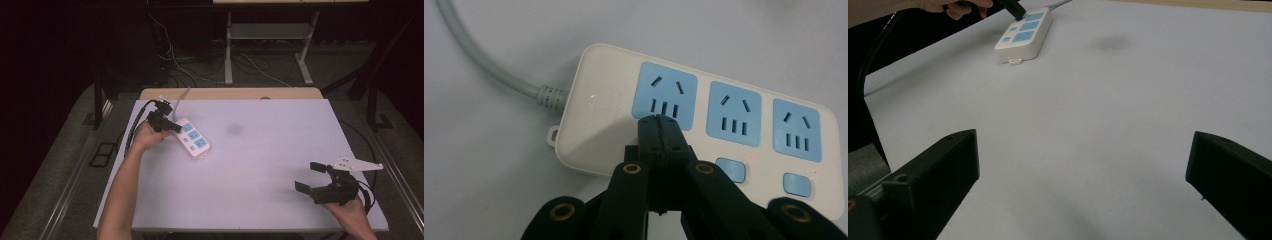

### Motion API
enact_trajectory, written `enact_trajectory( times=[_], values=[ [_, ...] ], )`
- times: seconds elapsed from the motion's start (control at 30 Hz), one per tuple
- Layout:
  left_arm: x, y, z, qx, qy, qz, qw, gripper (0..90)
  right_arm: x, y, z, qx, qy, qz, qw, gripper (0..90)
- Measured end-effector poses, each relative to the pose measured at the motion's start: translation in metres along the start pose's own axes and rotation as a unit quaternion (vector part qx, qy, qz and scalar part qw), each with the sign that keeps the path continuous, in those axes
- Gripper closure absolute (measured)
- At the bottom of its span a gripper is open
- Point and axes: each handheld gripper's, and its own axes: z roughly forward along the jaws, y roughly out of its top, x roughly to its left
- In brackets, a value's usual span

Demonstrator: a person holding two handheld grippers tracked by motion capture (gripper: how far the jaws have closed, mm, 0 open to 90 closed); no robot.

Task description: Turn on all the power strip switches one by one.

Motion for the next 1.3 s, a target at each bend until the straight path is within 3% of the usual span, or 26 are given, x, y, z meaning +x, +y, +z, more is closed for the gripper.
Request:
enact_trajectory(
  times=[0.4,0.53,0.6,0.9,1.1,1.3],
  values=[
    [0.000,-0.002,0.000,-0.010,-0.002,-0.004,0.9999,89.9,-0.001,0.000,-0.001,-0.001,-0.001,0.001,1.0000,0.7],
    [-0.003,0.000,-0.001,-0.008,0.008,0.008,0.9999,89.8,-0.001,0.000,0.000,0.000,0.000,0.002,1.0000,0.7],
    [-0.006,0.002,0.000,-0.006,0.024,0.017,0.9996,89.7,-0.001,0.000,0.000,0.001,0.001,0.002,1.0000,0.7],
    [-0.011,0.006,-0.014,-0.039,0.035,0.012,0.9985,89.0,-0.002,0.000,0.000,0.001,-0.001,0.005,1.0000,0.7],
    [-0.012,0.004,-0.029,-0.058,0.033,0.003,0.9978,81.6,-0.003,0.000,0.000,0.001,-0.003,0.006,1.0000,0.7],
    [-0.016,0.001,-0.048,-0.081,0.028,-0.013,0.9962,52.6,-0.003,-0.001,0.001,0.002,-0.004,0.007,1.0000,0.7]
  ],
)
